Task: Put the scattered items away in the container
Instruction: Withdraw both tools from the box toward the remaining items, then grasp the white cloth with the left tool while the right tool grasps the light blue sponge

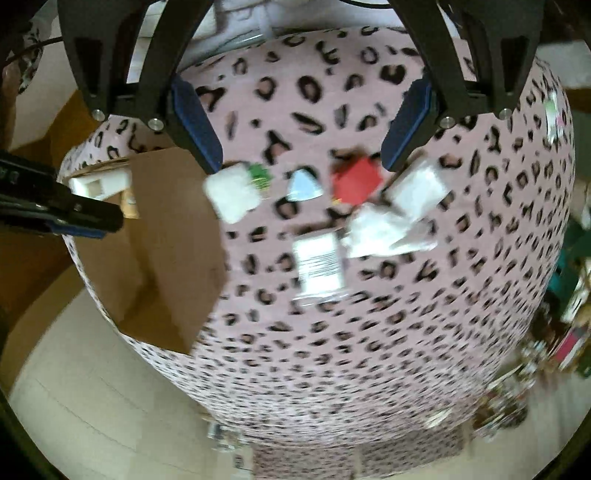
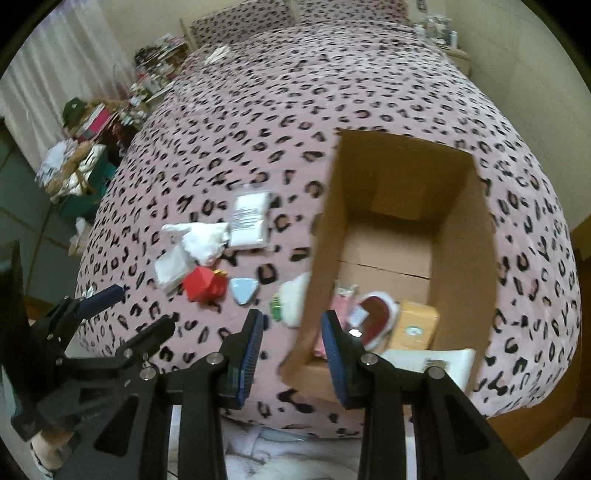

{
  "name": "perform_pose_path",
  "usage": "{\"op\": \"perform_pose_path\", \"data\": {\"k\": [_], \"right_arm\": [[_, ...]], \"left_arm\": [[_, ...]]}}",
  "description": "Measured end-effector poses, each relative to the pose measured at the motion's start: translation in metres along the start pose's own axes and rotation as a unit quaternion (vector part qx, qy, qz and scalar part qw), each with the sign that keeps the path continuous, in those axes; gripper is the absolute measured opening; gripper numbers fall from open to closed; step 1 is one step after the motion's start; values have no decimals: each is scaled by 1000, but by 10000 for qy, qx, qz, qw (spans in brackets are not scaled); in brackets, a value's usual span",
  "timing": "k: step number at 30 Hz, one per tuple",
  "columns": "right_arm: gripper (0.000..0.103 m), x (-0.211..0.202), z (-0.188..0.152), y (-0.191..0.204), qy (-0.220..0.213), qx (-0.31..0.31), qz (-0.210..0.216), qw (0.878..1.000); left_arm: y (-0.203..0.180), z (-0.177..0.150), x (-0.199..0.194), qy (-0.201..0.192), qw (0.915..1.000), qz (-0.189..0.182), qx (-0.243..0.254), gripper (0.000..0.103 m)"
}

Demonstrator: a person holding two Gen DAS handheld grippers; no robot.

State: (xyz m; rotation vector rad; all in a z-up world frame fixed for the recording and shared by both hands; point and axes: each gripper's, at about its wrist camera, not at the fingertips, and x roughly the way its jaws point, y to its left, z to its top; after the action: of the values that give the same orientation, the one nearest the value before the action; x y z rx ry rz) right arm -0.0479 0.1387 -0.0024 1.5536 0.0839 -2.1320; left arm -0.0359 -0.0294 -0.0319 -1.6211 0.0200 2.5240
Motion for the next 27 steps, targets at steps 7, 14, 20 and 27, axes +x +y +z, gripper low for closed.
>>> {"op": "perform_pose_path", "data": {"k": [7, 14, 20, 27], "right_arm": [[34, 28, 4, 57, 279, -454, 115, 9985], [34, 72, 9, 92, 659, -703, 97, 9953], [34, 122, 14, 94, 1016, -528, 77, 9934], [34, 178, 19, 80, 1394, -163, 40, 9901]], "left_arm": [[78, -28, 9, 119, 9970, 192, -737, 89], [125, -47, 37, 339, 9924, 220, -1163, 89], [147, -46, 70, 397, 9909, 221, -1264, 89], [160, -29, 118, 501, 9929, 66, -1073, 89]]}}
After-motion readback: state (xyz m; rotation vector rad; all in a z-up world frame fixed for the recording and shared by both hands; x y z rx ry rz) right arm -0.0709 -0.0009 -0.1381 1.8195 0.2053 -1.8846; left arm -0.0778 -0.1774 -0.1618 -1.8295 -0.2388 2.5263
